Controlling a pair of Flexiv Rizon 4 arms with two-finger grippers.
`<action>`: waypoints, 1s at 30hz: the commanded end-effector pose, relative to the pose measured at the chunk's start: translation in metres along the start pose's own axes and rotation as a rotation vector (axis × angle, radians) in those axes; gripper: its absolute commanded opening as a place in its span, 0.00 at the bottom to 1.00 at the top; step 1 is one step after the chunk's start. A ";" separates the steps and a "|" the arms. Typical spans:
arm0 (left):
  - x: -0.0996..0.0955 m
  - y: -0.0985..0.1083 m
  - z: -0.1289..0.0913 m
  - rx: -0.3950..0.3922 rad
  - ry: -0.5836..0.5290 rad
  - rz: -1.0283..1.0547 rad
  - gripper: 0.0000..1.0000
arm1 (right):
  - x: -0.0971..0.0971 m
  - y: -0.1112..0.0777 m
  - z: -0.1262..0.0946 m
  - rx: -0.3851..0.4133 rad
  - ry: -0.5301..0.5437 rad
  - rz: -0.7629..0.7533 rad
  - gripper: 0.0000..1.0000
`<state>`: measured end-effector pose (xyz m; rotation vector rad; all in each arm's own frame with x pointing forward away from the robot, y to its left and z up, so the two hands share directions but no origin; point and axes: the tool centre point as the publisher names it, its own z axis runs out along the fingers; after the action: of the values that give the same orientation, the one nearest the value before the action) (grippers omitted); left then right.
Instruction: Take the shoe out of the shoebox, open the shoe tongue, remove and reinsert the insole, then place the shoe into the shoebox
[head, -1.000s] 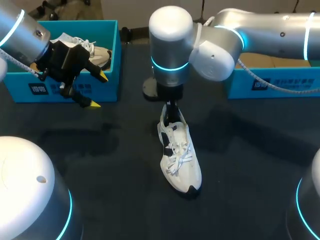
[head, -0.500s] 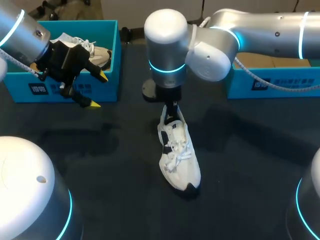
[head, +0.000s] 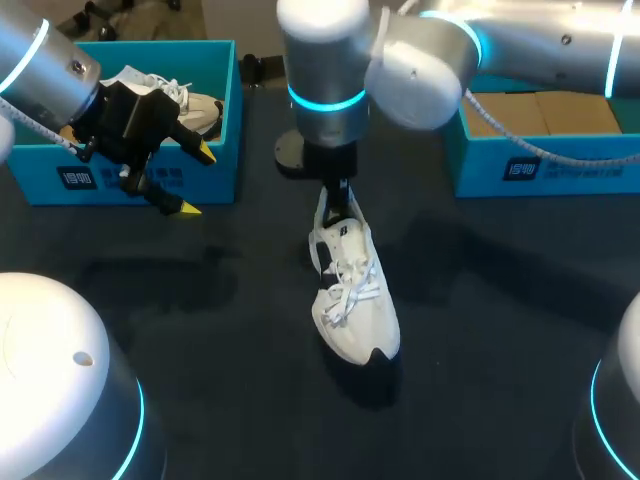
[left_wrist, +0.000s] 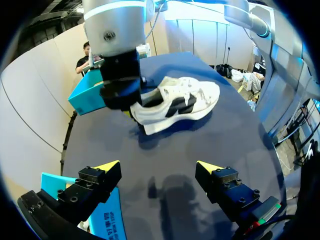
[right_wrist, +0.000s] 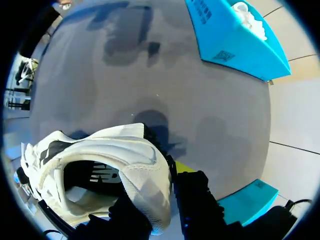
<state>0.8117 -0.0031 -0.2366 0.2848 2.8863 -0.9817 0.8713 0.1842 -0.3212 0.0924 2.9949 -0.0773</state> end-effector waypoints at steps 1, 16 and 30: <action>0.001 0.000 0.000 -0.002 -0.001 0.001 1.00 | -0.002 -0.015 -0.059 -0.013 -0.005 0.019 0.00; 0.001 0.000 0.000 -0.002 -0.001 0.001 1.00 | -0.019 -0.041 -0.134 0.010 -0.022 0.011 0.00; 0.001 0.000 0.000 -0.002 -0.001 0.001 1.00 | -0.031 -0.059 -0.152 -0.036 -0.042 -0.003 0.00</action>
<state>0.8117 -0.0031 -0.2366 0.2847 2.8863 -0.9818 0.8790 0.1393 -0.1626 0.0862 2.9569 -0.0593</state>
